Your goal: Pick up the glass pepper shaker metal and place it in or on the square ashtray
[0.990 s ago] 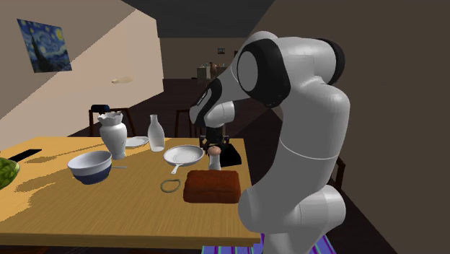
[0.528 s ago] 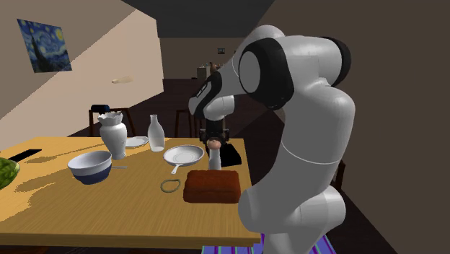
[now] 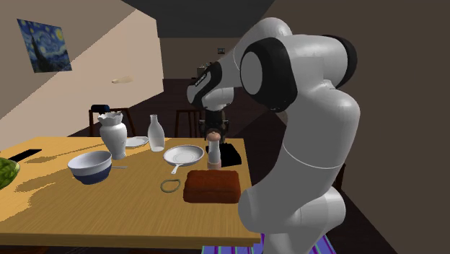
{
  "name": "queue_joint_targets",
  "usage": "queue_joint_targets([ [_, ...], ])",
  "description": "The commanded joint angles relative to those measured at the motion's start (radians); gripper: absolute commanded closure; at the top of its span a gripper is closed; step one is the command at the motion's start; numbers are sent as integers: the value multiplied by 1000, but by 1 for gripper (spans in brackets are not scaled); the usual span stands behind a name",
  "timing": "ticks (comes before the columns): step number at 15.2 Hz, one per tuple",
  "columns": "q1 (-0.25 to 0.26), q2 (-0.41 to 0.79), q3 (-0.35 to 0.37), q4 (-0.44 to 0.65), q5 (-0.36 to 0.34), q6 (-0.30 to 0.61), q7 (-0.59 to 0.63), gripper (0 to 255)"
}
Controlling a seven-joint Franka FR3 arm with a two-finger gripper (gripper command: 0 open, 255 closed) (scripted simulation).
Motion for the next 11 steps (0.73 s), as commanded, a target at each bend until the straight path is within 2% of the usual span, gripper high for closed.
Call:
queue_joint_targets([
  [1,0,-10,-4,17,3,-27,-5,255],
  [7,-1,-28,-11,80,6,-108,-11,255],
  [11,-31,105,-23,246,-37,-146,-28,255],
])
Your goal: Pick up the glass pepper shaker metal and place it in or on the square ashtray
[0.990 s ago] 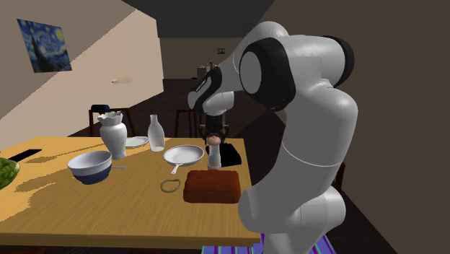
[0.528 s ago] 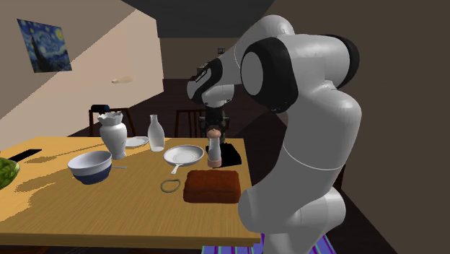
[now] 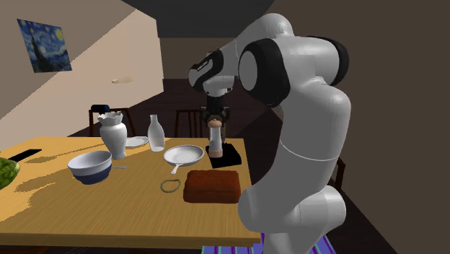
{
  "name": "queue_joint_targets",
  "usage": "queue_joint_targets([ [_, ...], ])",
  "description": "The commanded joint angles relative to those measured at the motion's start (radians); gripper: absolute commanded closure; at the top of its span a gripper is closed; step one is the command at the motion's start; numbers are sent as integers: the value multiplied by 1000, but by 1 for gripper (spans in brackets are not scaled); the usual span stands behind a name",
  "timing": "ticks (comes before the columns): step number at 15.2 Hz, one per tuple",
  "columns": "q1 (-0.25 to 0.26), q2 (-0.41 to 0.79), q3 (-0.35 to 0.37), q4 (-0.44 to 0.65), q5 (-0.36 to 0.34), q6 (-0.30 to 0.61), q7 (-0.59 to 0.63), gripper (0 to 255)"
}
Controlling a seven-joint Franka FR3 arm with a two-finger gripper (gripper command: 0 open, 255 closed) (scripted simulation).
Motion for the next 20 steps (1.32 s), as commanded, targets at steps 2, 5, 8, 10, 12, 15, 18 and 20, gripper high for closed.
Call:
queue_joint_targets([
  [2,-18,98,-10,126,-31,-32,-14,255],
  [5,-29,205,-17,274,-62,-78,-24,255],
  [8,-32,320,-24,441,-93,-135,-33,255],
  [10,-29,402,-30,568,-114,-182,-40,255],
  [12,-22,493,-36,711,-136,-237,-48,255],
  [15,2,657,-47,984,-170,-348,-64,255],
  [18,6,691,-52,1016,-175,-347,-69,255],
  [20,0,679,-51,970,-173,-313,-67,255],
])
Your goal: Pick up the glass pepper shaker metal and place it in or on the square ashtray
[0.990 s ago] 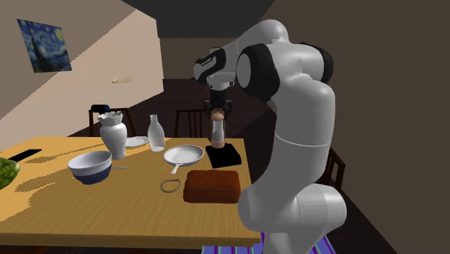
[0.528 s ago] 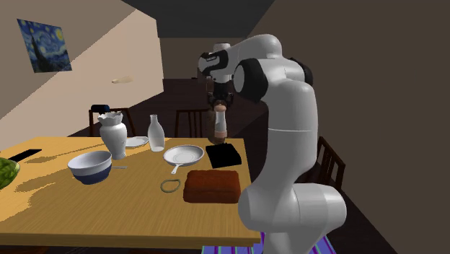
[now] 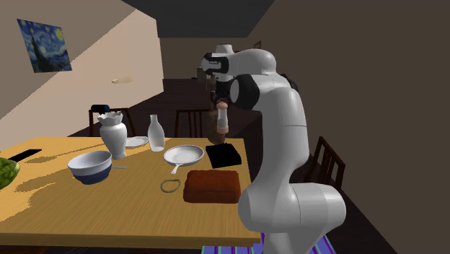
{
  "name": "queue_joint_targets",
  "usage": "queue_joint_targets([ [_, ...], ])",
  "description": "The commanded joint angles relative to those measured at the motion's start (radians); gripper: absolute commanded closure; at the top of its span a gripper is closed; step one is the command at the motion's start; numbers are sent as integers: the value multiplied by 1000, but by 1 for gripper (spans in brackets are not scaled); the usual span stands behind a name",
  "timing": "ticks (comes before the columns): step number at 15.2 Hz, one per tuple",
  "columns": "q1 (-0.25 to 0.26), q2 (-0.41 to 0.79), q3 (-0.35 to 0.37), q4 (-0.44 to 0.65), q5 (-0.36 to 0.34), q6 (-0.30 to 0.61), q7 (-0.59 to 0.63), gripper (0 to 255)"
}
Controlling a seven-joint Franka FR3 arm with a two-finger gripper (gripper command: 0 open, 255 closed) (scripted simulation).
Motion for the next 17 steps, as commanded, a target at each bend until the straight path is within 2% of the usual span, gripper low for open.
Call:
queue_joint_targets([
  [1,-4,-5,0,-35,1,31,1,255],
  [17,-26,-31,-3,-292,2,261,12,255],
])
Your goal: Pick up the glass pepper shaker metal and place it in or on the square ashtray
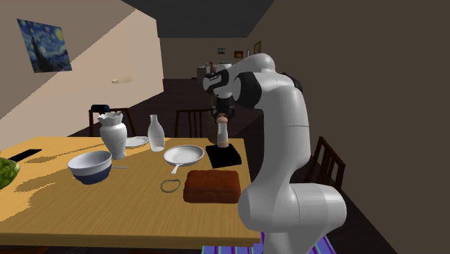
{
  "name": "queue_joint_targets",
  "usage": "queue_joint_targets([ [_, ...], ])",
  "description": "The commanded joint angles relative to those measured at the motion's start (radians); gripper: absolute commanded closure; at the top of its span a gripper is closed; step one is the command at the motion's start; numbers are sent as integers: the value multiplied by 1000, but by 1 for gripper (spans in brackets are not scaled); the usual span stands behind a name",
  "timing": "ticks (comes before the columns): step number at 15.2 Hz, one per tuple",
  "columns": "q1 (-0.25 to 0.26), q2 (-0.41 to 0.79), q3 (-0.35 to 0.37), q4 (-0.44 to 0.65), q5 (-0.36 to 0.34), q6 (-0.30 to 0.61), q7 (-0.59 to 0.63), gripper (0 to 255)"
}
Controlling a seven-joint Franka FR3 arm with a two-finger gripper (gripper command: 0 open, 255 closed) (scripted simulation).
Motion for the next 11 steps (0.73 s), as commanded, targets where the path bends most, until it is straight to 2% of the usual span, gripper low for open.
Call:
queue_joint_targets([
  [1,-1,4,-1,-20,-2,25,1,255],
  [6,-3,12,-3,-72,-6,84,6,255],
  [11,-3,13,-3,-71,-6,84,6,255],
])
